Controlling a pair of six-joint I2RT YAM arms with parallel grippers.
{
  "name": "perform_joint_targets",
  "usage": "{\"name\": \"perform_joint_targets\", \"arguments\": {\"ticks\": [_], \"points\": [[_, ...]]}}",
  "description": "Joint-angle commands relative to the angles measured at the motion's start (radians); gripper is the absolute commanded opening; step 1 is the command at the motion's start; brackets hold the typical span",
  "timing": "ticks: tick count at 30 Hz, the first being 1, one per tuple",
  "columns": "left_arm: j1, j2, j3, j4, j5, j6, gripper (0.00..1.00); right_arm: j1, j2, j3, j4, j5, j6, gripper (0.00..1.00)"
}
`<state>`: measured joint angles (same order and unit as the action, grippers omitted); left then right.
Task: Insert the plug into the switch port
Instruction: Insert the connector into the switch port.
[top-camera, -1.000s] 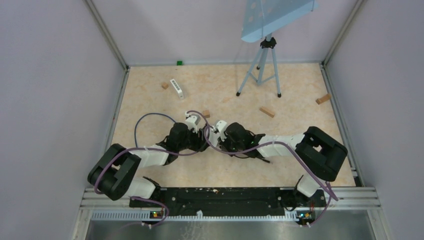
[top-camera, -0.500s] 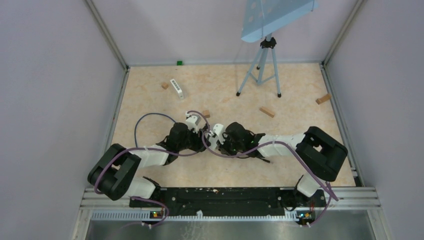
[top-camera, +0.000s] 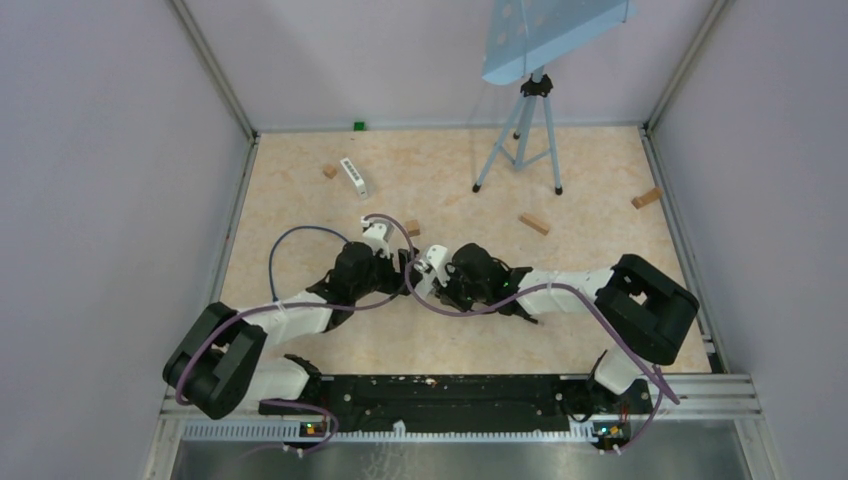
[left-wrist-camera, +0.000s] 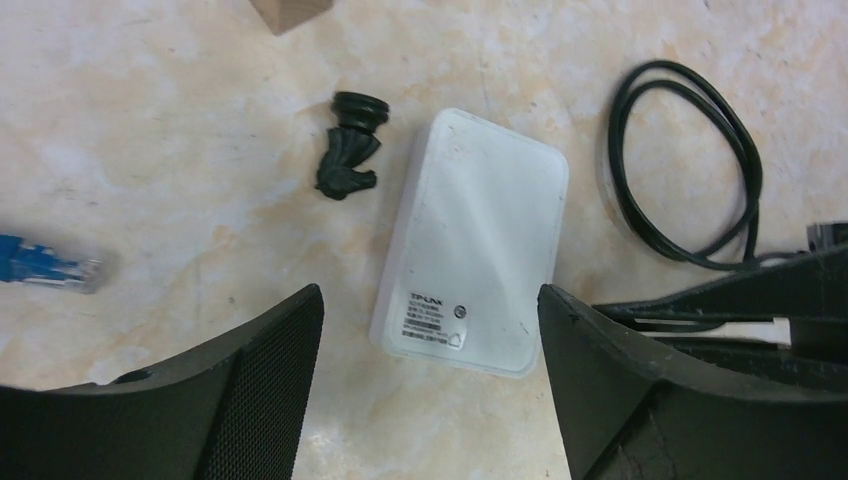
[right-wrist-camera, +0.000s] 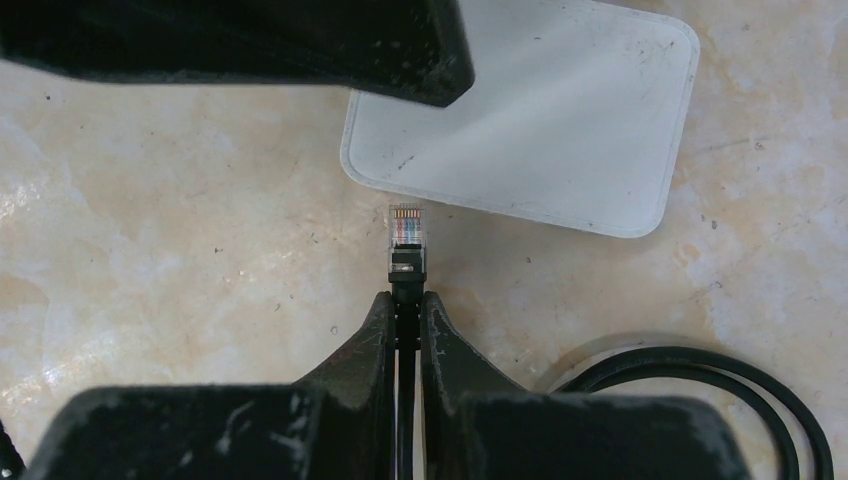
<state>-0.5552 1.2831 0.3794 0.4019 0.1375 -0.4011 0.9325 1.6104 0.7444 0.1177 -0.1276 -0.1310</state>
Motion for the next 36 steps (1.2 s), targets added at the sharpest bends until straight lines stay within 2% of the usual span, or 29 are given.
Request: {"name": "perform_joint_targets", "arguments": {"ticks": [1, 4, 11, 20, 36], "points": [[0.001, 0.003, 0.066, -0.028, -0.120, -0.013, 0.83, -0.005, -0.015, 0.013, 0.005, 0.016, 0.000, 0.00], [0.005, 0.038, 0.075, -0.008, -0.121, -0.006, 0.79, -0.006, -0.007, 0.006, 0.011, 0.022, 0.022, 0.00], [0.006, 0.129, 0.082, 0.042, 0.032, -0.007, 0.68, -0.014, 0.031, 0.032, 0.002, 0.014, 0.069, 0.00], [0.006, 0.194, 0.089, 0.059, 0.087, -0.006, 0.63, -0.031, 0.035, 0.047, -0.010, 0.011, 0.093, 0.00], [0.006, 0.208, 0.089, 0.059, 0.097, 0.000, 0.55, -0.035, 0.044, 0.068, 0.043, -0.010, 0.124, 0.00]]}}
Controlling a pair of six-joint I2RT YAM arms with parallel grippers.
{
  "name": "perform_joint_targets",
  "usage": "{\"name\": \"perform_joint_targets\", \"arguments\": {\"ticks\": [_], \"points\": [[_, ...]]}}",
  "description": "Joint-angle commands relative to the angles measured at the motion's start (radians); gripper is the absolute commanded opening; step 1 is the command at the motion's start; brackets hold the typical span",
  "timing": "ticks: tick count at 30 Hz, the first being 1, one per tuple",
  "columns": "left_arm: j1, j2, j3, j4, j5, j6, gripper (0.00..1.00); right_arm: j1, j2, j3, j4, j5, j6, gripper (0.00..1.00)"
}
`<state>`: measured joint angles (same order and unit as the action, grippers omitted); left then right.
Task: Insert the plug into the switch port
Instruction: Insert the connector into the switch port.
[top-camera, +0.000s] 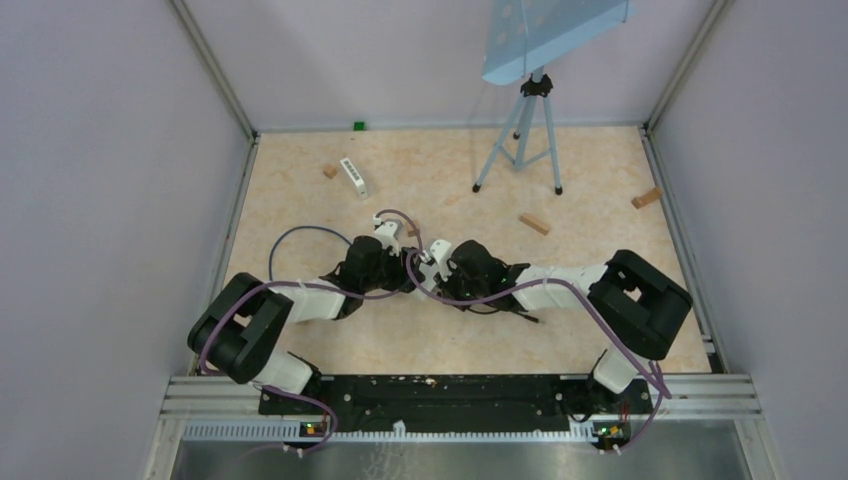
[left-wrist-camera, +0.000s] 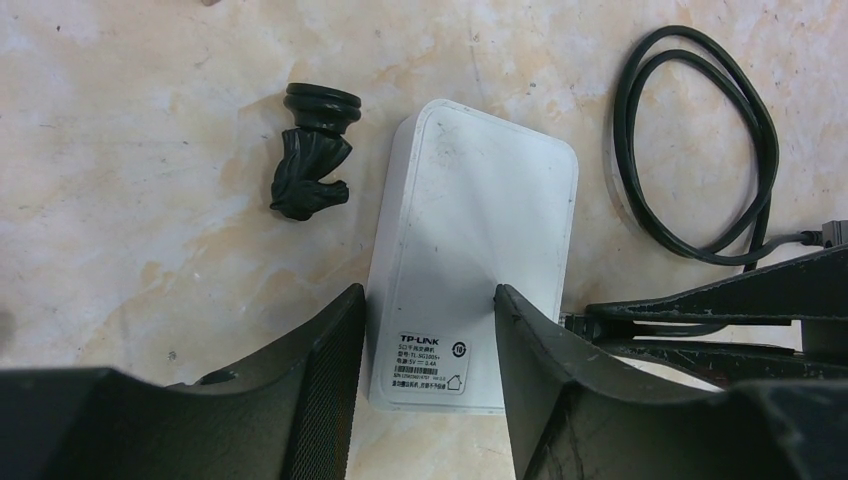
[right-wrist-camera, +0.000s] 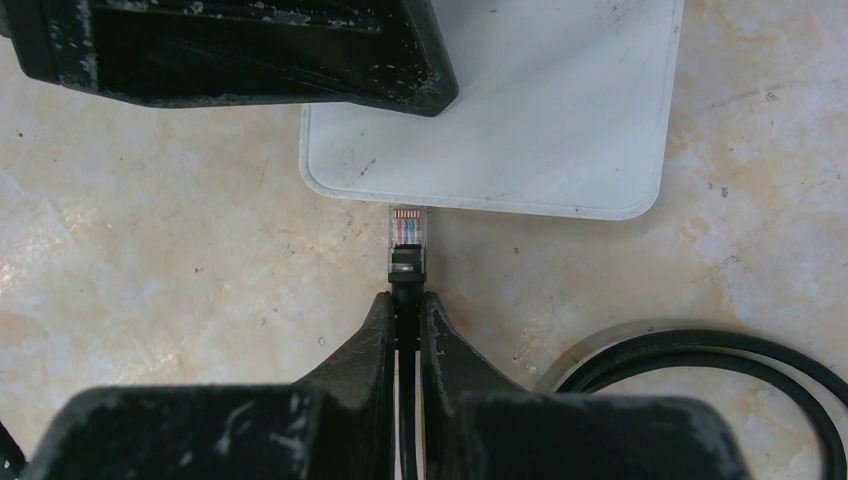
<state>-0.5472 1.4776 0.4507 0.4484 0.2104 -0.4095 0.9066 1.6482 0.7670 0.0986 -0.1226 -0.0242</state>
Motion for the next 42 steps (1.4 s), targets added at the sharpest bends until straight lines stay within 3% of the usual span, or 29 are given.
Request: {"name": "perform_joint_targets", "arguments": {"ticks": [1, 20, 34, 42], "points": [[-0.002, 0.012, 0.019, 0.012, 0.025, 0.010, 0.54, -0.009, 0.007, 0.047, 0.061, -0.012, 0.017, 0.00], [-0.002, 0.023, 0.028, 0.005, 0.031, 0.029, 0.52, -0.009, -0.048, 0.035, 0.059, 0.056, 0.012, 0.00], [-0.003, 0.036, 0.034, 0.007, 0.044, 0.031, 0.50, -0.009, -0.051, 0.025, 0.121, 0.020, 0.017, 0.00], [-0.003, 0.042, 0.034, 0.012, 0.067, 0.029, 0.49, -0.009, -0.026, 0.000, 0.188, 0.076, 0.081, 0.00]]}}
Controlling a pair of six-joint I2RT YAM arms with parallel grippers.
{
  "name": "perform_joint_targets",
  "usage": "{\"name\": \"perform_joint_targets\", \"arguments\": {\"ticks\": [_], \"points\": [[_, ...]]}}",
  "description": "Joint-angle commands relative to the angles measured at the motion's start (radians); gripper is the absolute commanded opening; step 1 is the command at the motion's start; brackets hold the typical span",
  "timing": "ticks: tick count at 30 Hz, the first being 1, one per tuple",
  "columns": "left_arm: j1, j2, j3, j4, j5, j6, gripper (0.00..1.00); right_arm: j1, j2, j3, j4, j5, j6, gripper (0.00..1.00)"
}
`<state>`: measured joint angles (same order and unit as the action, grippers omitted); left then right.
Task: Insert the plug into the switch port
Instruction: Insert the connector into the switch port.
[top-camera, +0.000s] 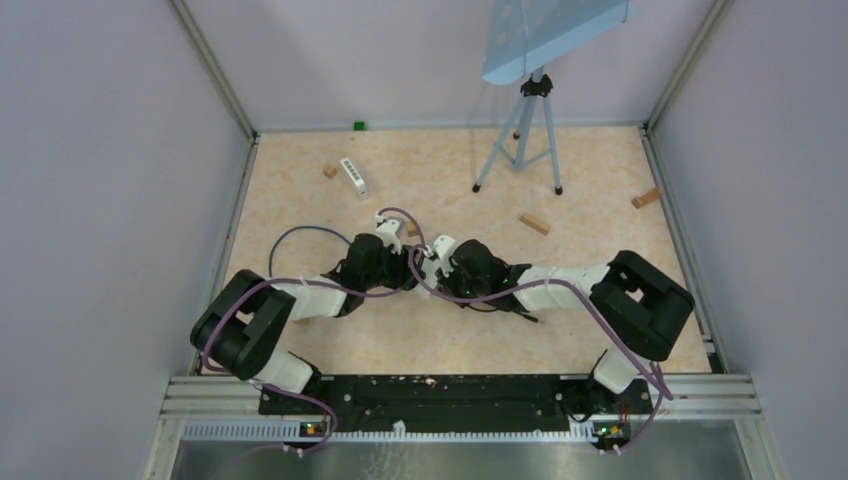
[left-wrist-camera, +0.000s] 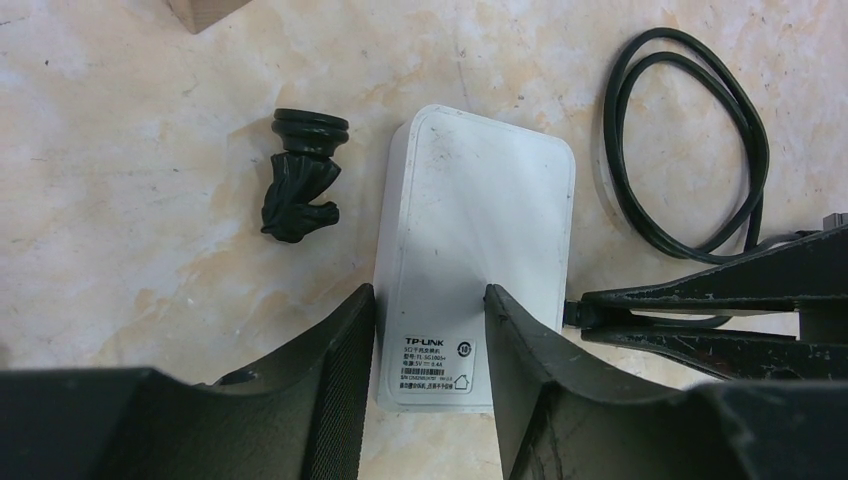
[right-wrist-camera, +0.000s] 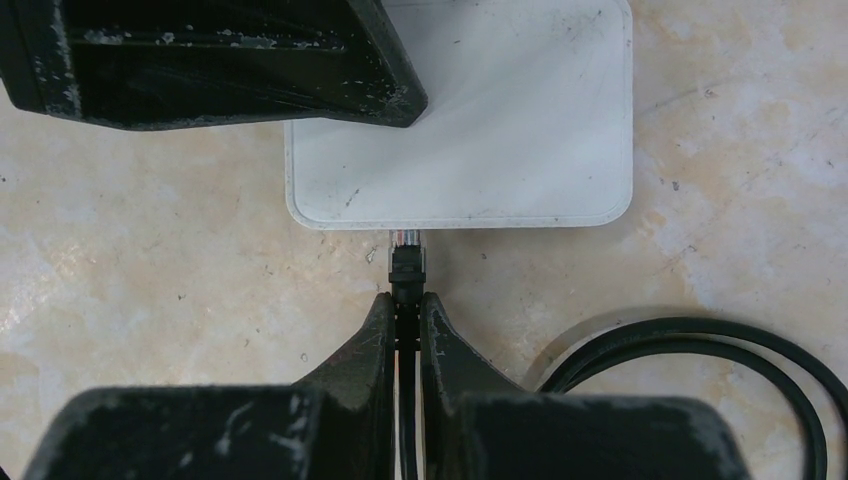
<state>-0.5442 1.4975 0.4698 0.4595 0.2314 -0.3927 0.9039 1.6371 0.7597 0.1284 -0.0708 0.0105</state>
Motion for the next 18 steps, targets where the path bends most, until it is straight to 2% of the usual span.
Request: {"name": "perform_joint_targets", "arguments": {"ticks": [1, 9, 18], "points": [[-0.006, 0.023, 0.015, 0.002, 0.049, 0.012, 0.49, -0.007, -0.010, 0.008, 0.161, 0.031, 0.051, 0.00], [-0.006, 0.037, 0.018, 0.017, 0.100, 0.012, 0.47, -0.006, 0.030, 0.025, 0.184, 0.037, 0.046, 0.00], [-0.008, 0.083, 0.011, 0.050, 0.226, -0.012, 0.47, -0.006, 0.065, 0.037, 0.318, 0.037, 0.002, 0.00]]}}
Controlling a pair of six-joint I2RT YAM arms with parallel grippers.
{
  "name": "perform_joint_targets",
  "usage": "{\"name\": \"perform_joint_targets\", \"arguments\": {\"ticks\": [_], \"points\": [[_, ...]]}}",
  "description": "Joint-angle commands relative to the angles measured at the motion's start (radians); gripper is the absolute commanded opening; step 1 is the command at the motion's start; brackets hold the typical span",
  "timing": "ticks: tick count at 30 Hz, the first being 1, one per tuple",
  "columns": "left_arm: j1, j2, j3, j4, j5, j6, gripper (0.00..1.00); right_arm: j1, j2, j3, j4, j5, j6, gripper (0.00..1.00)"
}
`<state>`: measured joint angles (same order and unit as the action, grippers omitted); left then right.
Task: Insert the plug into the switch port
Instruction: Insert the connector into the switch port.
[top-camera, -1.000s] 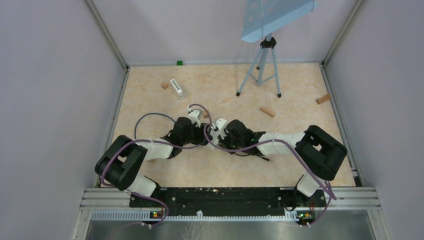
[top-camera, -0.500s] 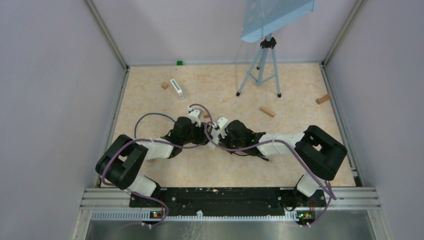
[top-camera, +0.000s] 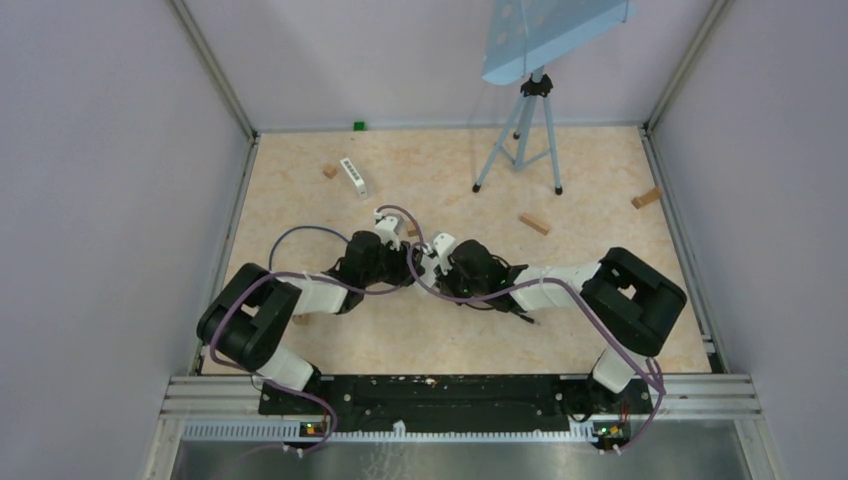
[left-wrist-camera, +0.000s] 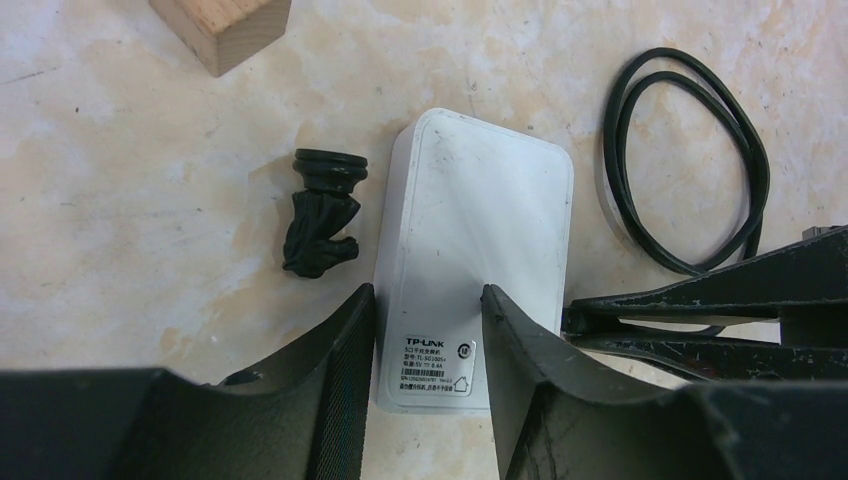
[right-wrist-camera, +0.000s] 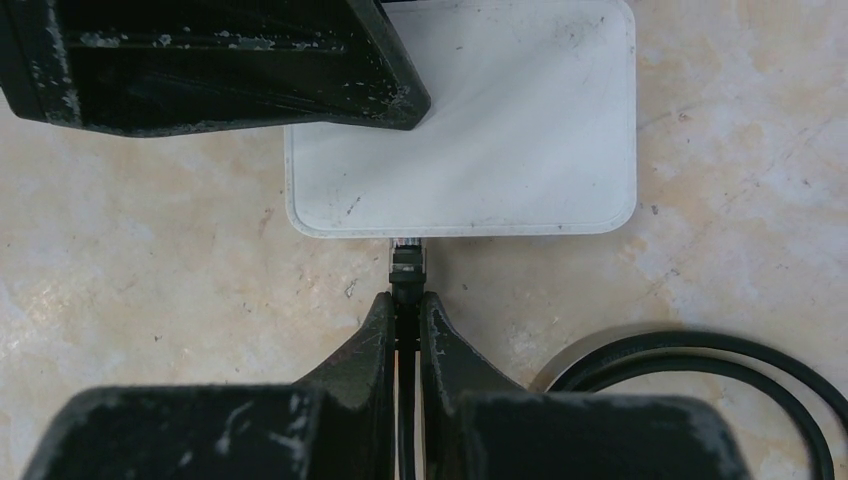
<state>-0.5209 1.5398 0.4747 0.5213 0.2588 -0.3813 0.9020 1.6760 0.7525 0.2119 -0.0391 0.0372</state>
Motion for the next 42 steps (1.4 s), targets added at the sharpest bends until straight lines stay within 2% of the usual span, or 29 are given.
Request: {"name": "perform_joint_targets", "arguments": {"ticks": [1, 14, 17, 20, 26, 32, 37, 42], "points": [[-0.032, 0.044, 0.004, -0.007, 0.210, -0.026, 0.47, -0.004, 0.030, 0.054, 0.241, 0.011, -0.028, 0.00], [-0.093, 0.066, -0.013, 0.032, 0.268, -0.063, 0.50, -0.004, 0.039, 0.126, 0.247, -0.023, -0.136, 0.00], [-0.092, 0.003, -0.056, 0.012, 0.201, -0.076, 0.51, -0.003, -0.007, 0.079, 0.194, -0.082, -0.137, 0.00], [-0.091, -0.073, -0.085, -0.041, 0.076, -0.092, 0.54, 0.006, -0.043, 0.036, 0.100, -0.127, -0.135, 0.00], [-0.086, -0.201, -0.077, -0.163, -0.102, -0.118, 0.68, 0.055, -0.094, -0.081, 0.066, -0.143, -0.050, 0.00], [-0.069, -0.325, -0.007, -0.373, -0.248, -0.131, 0.82, 0.124, -0.072, -0.075, -0.035, -0.113, -0.002, 0.01], [-0.063, -0.444, 0.045, -0.546, -0.423, -0.168, 0.97, 0.135, -0.151, -0.094, -0.096, -0.045, 0.076, 0.23], [-0.060, -0.569, 0.068, -0.656, -0.486, -0.198, 0.99, 0.132, -0.301, -0.063, -0.208, 0.086, 0.170, 0.59]]}}
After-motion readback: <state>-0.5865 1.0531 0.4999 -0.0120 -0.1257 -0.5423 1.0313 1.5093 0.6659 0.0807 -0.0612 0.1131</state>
